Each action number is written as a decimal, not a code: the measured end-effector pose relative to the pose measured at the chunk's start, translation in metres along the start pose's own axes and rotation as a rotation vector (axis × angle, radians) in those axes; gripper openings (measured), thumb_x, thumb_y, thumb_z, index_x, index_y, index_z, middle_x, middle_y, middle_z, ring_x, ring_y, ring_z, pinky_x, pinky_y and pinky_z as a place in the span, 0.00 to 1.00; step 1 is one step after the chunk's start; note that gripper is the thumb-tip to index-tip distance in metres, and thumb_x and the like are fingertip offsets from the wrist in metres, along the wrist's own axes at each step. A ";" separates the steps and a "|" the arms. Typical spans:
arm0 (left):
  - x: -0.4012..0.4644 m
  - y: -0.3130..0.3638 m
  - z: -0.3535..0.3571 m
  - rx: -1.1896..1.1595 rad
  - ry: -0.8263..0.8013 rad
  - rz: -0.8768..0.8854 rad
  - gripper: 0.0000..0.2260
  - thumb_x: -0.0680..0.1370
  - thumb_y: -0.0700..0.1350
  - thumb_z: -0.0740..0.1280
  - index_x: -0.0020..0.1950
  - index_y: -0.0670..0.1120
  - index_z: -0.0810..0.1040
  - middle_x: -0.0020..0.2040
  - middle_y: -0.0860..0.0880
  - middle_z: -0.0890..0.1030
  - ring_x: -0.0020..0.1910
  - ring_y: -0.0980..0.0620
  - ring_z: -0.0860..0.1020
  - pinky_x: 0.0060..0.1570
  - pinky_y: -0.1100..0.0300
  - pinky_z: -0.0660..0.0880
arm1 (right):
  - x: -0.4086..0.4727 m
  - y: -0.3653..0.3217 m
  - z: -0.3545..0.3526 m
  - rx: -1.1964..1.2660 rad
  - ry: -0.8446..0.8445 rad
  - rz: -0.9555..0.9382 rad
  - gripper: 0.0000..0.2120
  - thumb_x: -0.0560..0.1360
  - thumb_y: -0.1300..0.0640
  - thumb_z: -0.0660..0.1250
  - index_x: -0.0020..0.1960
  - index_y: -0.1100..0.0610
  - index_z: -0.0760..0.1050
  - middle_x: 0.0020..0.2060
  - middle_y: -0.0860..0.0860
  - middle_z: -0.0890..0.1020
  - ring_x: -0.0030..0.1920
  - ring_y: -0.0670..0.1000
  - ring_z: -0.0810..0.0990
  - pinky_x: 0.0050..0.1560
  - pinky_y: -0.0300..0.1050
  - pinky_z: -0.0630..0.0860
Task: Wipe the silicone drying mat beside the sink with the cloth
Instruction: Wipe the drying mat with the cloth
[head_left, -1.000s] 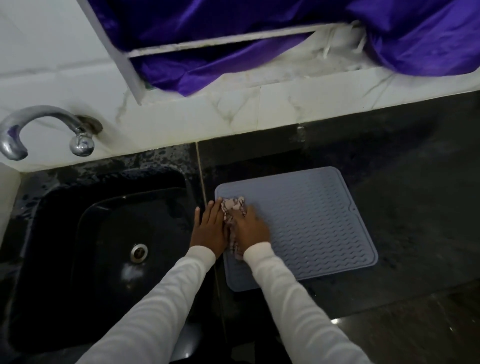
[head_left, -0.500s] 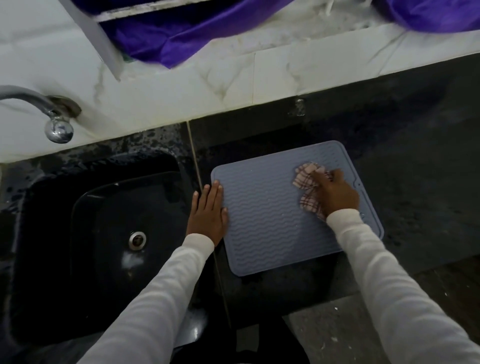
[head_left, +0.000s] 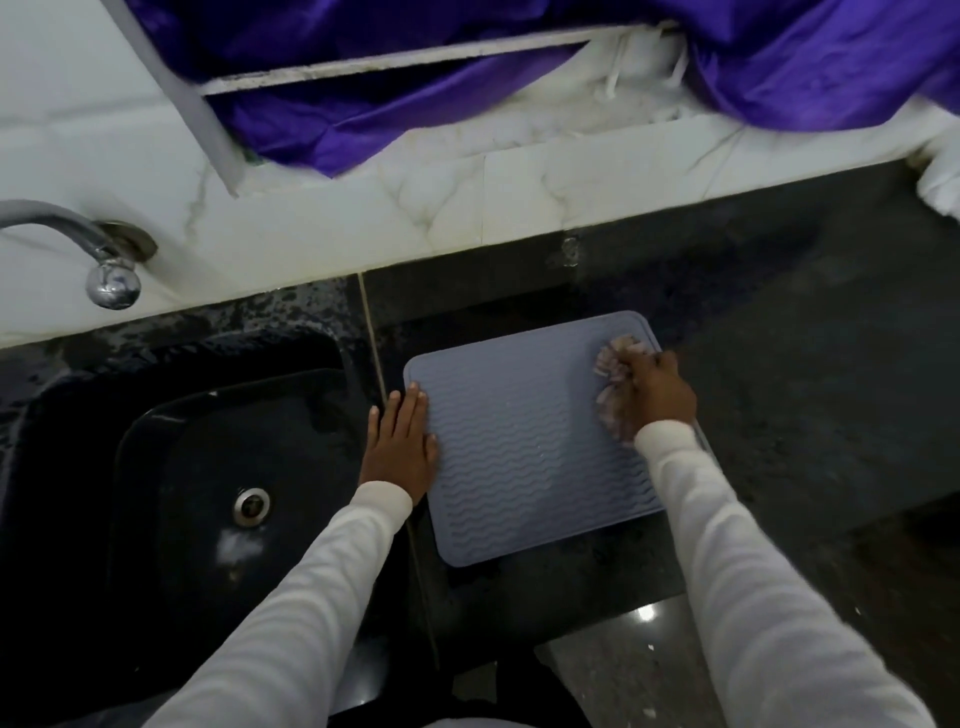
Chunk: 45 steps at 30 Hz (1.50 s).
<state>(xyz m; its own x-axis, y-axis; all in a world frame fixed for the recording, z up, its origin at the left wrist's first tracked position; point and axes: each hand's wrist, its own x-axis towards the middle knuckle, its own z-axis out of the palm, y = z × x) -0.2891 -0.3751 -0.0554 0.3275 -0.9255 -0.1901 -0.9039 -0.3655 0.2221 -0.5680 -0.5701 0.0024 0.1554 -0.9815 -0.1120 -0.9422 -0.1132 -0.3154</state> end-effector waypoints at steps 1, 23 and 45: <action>0.000 0.001 -0.001 -0.008 -0.010 -0.002 0.33 0.76 0.57 0.37 0.80 0.47 0.46 0.80 0.50 0.45 0.79 0.48 0.44 0.75 0.48 0.37 | -0.013 -0.018 0.003 0.095 -0.028 -0.004 0.15 0.78 0.52 0.61 0.64 0.50 0.72 0.53 0.57 0.76 0.49 0.62 0.78 0.47 0.51 0.74; -0.002 -0.007 0.006 0.044 -0.009 0.022 0.31 0.79 0.57 0.44 0.80 0.49 0.41 0.80 0.52 0.40 0.78 0.51 0.40 0.76 0.46 0.38 | -0.077 -0.052 0.065 -0.267 -0.135 -0.353 0.26 0.71 0.58 0.71 0.68 0.50 0.70 0.59 0.64 0.74 0.34 0.62 0.80 0.32 0.54 0.78; -0.003 0.001 0.005 0.057 0.003 0.024 0.31 0.82 0.55 0.51 0.80 0.46 0.41 0.79 0.49 0.39 0.78 0.48 0.40 0.75 0.51 0.36 | -0.048 -0.024 -0.004 0.060 0.003 -0.114 0.20 0.76 0.60 0.62 0.66 0.50 0.73 0.59 0.59 0.72 0.51 0.62 0.76 0.47 0.47 0.71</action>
<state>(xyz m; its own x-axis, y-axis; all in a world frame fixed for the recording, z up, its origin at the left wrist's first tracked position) -0.2923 -0.3725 -0.0591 0.3065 -0.9342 -0.1827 -0.9257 -0.3372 0.1712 -0.5540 -0.5209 0.0196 0.2598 -0.9632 -0.0689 -0.8990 -0.2151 -0.3814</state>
